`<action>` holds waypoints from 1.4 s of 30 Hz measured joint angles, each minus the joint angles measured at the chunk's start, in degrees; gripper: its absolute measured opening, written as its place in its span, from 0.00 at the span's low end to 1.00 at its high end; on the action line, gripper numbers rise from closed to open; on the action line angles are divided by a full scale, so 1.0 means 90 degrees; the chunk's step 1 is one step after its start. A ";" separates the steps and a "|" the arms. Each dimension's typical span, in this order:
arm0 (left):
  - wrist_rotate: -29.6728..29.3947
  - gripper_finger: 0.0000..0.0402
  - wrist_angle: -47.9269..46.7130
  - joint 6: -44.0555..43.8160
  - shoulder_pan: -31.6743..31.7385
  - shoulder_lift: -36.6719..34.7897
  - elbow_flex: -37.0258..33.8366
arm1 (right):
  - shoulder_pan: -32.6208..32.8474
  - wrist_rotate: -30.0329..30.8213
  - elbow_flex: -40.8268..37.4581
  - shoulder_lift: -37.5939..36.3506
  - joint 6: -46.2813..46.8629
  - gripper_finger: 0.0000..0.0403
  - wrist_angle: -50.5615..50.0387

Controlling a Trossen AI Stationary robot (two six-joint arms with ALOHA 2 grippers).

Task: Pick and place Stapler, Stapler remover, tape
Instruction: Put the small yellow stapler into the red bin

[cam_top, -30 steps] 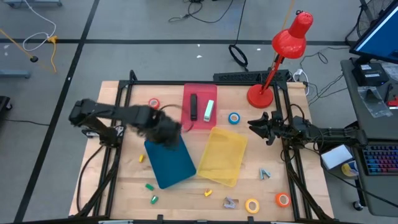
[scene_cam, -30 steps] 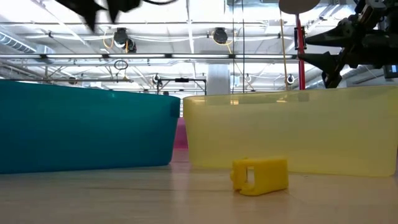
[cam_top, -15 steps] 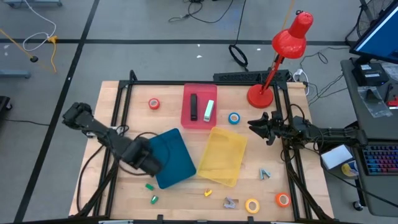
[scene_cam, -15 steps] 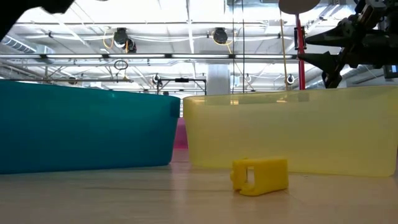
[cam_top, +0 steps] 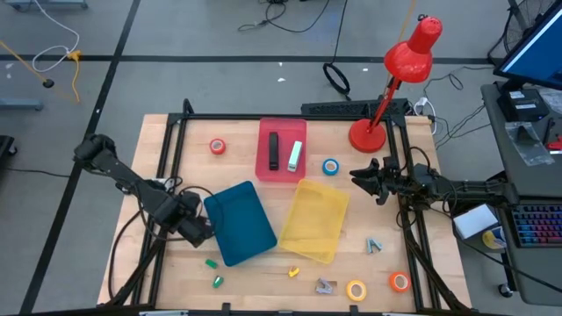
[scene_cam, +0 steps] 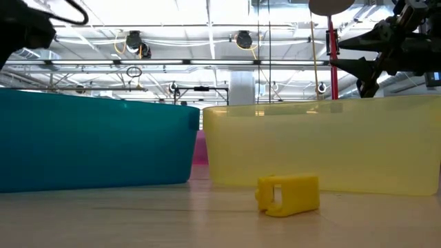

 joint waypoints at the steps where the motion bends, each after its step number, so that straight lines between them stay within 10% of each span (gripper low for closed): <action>1: 0.0002 0.52 0.0127 0.0096 0.0008 -0.0034 -0.0139 | 0.0000 0.0000 0.0001 0.0000 -0.0002 0.39 0.0001; 42: -0.0213 0.52 0.3147 0.1221 0.0325 -0.0080 -0.2447 | 0.0000 0.0024 0.0001 0.0000 0.0000 0.39 0.0000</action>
